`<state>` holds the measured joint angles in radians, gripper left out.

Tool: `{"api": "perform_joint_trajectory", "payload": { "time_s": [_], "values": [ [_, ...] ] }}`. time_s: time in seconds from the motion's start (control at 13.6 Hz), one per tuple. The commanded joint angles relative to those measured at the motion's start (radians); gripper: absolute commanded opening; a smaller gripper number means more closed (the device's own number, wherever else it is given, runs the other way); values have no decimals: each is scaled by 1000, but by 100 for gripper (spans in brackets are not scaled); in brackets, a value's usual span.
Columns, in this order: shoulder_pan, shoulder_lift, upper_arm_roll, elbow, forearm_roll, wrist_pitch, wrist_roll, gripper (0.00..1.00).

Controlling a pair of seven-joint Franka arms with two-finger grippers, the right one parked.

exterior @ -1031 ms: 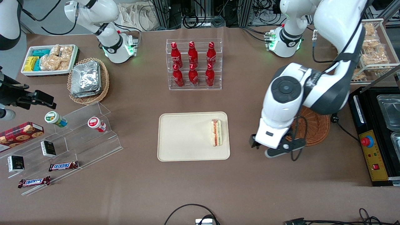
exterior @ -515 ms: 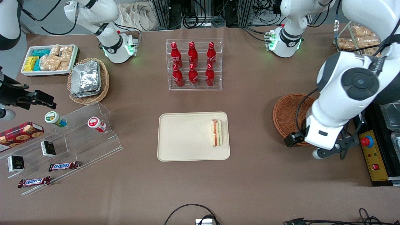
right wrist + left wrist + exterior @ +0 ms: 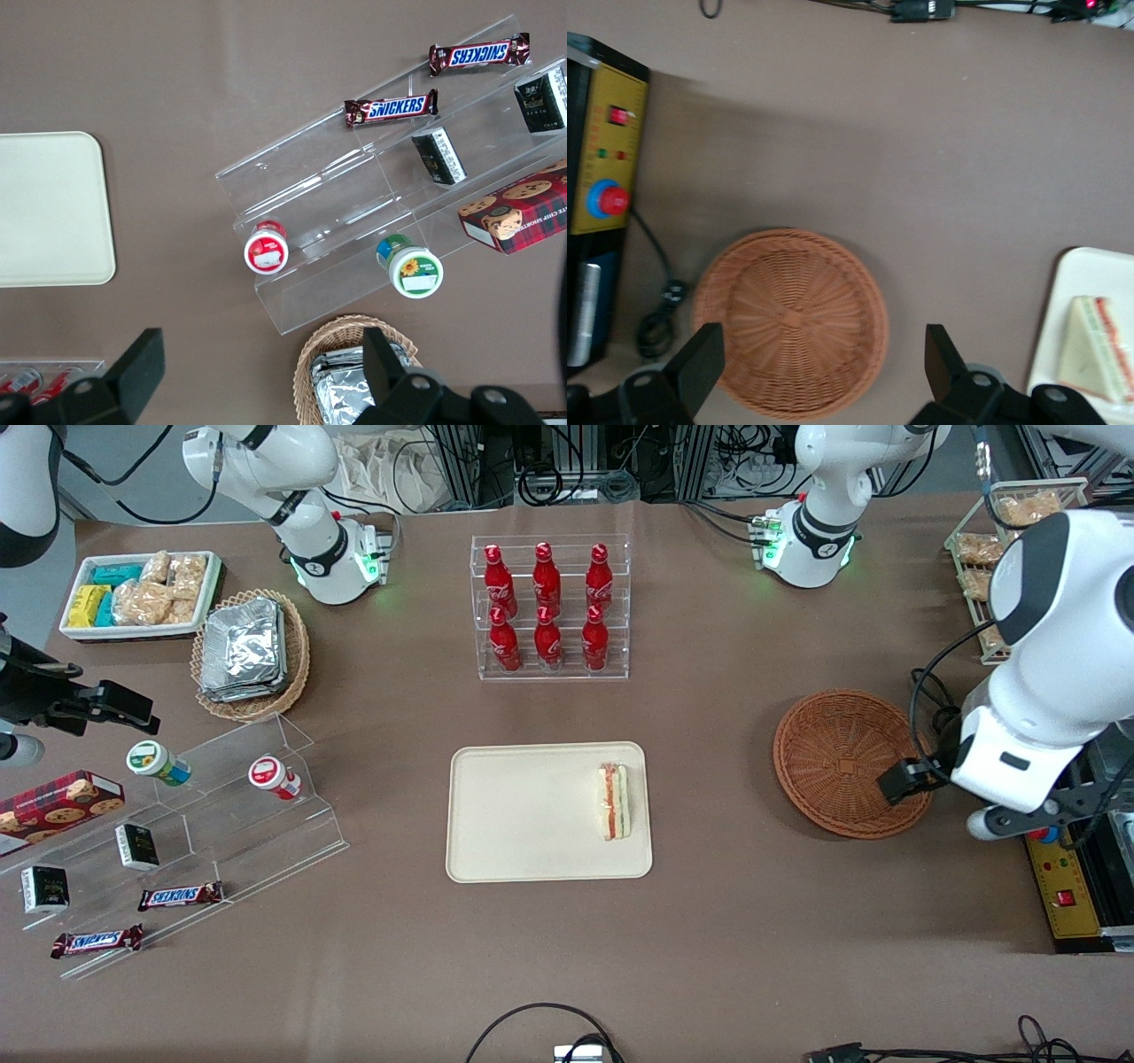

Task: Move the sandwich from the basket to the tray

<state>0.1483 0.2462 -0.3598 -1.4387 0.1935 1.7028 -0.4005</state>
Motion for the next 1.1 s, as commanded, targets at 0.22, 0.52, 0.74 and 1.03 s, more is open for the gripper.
{"api": "perform_joint_trajectory", "payload": {
  "time_s": [0.22,0.52,0.74,1.03],
  "values": [
    [-45,-195,179,-103,-77,-133,307,100],
    [-95,-286,285,-172,-167,-150,321,100],
    [-95,-292,279,-164,-172,-166,322,100],
    [-88,-282,280,-146,-221,-169,325,100]
  ]
}}
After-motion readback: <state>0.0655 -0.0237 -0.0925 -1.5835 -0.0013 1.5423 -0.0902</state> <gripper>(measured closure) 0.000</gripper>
